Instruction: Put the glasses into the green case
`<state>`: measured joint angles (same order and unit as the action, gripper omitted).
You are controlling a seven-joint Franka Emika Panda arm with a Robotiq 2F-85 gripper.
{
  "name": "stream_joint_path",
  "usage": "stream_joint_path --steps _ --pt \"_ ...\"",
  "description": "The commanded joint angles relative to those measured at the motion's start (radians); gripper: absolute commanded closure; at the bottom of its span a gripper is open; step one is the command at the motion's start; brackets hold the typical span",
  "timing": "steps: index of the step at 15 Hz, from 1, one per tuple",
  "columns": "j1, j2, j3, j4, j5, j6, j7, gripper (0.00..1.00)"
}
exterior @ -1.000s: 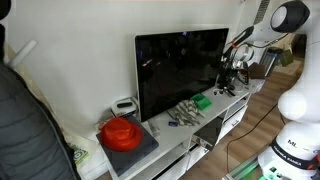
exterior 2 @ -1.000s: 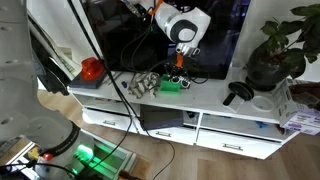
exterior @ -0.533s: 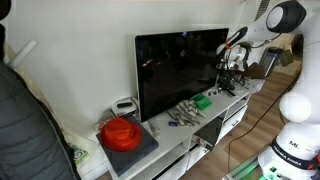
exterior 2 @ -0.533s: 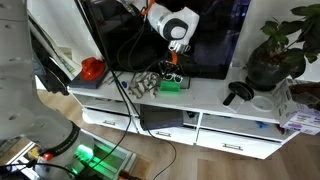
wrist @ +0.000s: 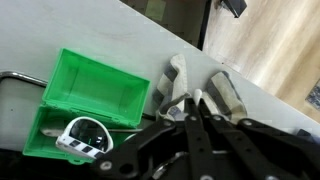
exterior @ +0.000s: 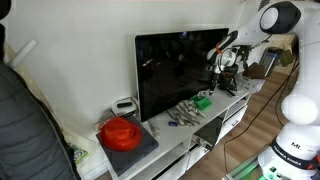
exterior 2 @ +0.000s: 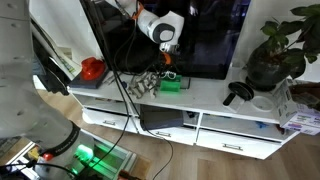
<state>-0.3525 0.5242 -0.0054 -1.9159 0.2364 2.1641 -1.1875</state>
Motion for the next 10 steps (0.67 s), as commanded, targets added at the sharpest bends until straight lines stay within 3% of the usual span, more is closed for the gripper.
stream_joint_path --steps 1,10 --pt "0.005 0.020 0.004 -0.015 0.008 0.080 -0.041 0.99" --pt "-0.038 0.115 0.054 0.028 0.064 0.171 -0.111 0.99"
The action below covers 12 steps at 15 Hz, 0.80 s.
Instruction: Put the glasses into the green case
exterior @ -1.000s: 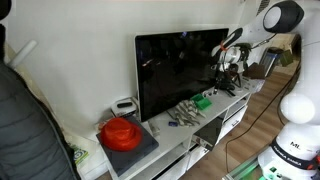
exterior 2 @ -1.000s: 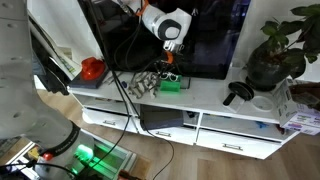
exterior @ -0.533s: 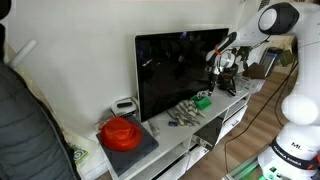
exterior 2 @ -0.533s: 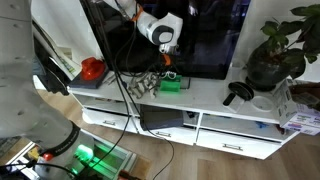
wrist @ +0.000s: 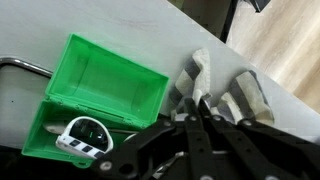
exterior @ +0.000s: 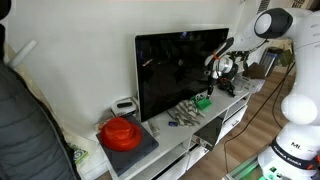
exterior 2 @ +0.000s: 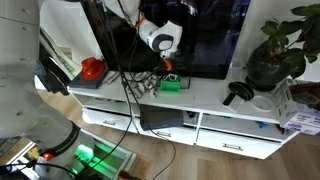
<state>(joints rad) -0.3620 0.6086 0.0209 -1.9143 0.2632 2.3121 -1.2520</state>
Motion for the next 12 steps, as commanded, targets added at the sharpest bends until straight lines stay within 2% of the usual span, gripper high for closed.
stream_joint_path --steps 1,11,12 --pt "-0.031 0.040 0.031 0.036 0.043 0.027 -0.049 0.99" --pt "-0.052 0.113 0.038 0.131 0.052 0.013 -0.032 0.99" --pt "-0.053 0.119 0.038 0.137 0.050 0.006 -0.032 0.96"
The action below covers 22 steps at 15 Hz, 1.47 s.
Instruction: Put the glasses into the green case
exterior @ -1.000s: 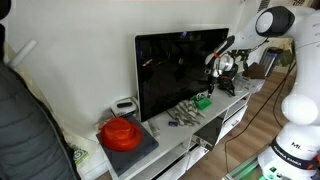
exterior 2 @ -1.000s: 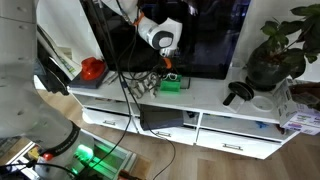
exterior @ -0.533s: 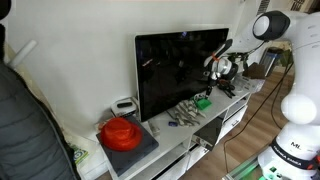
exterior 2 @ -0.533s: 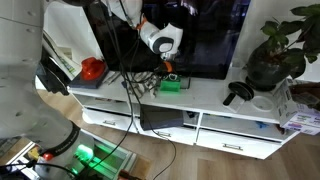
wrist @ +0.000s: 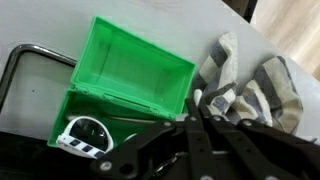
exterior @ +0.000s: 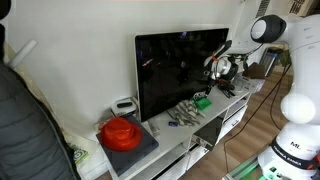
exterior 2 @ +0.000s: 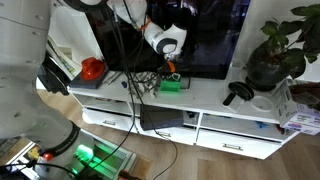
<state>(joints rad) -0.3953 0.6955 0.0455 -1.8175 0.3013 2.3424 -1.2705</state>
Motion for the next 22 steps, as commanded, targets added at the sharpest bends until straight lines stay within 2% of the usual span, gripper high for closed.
stream_joint_path --steps 1,3,8,12,13,15,19,22 --pt "-0.019 0.037 0.014 0.044 0.008 -0.027 -0.013 0.71" --pt "-0.018 0.038 0.013 0.044 0.003 -0.037 -0.010 0.67" --pt "-0.016 -0.019 0.003 0.011 -0.012 -0.121 -0.012 0.33" --pt "0.003 -0.109 -0.040 -0.037 -0.053 -0.210 0.003 0.05" --pt "0.005 -0.133 -0.051 -0.050 -0.063 -0.222 0.004 0.01" --pt "0.022 -0.192 -0.081 -0.094 -0.099 -0.235 0.027 0.00" --pt "0.043 -0.337 -0.122 -0.234 -0.102 -0.234 0.114 0.00" --pt "0.068 -0.448 -0.165 -0.363 -0.105 -0.079 0.220 0.00"
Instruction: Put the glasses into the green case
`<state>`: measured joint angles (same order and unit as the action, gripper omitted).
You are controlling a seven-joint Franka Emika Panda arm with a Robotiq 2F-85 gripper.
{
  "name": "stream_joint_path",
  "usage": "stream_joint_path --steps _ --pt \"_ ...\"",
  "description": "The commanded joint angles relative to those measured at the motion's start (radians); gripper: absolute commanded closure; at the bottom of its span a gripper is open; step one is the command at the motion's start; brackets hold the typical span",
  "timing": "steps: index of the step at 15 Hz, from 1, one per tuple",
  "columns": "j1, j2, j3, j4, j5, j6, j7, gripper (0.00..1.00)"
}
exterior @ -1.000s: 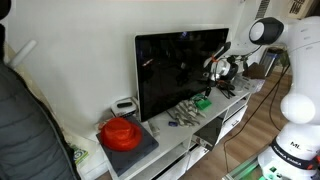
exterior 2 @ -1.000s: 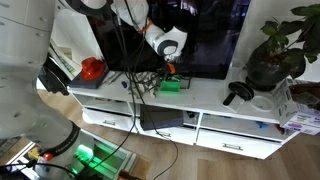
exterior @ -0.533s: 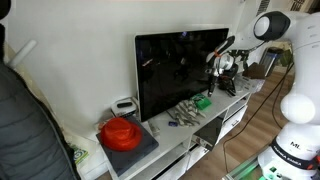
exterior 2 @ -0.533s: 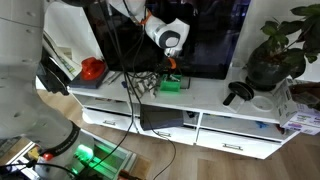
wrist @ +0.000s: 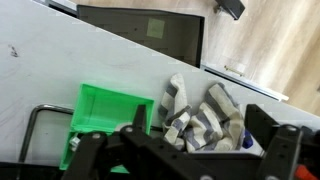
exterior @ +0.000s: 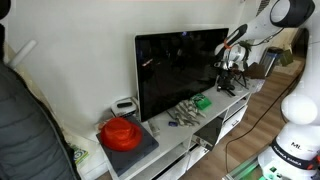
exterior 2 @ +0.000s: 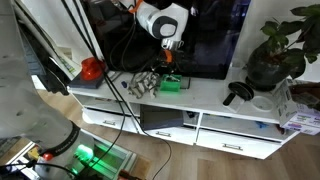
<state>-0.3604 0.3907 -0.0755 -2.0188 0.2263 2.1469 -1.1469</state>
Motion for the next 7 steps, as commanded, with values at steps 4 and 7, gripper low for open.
stream_joint_path --steps 4,7 --pt "0.030 -0.137 -0.054 -0.156 -0.020 0.173 0.105 0.00" --pt "0.036 -0.183 -0.064 -0.208 -0.025 0.201 0.120 0.00"
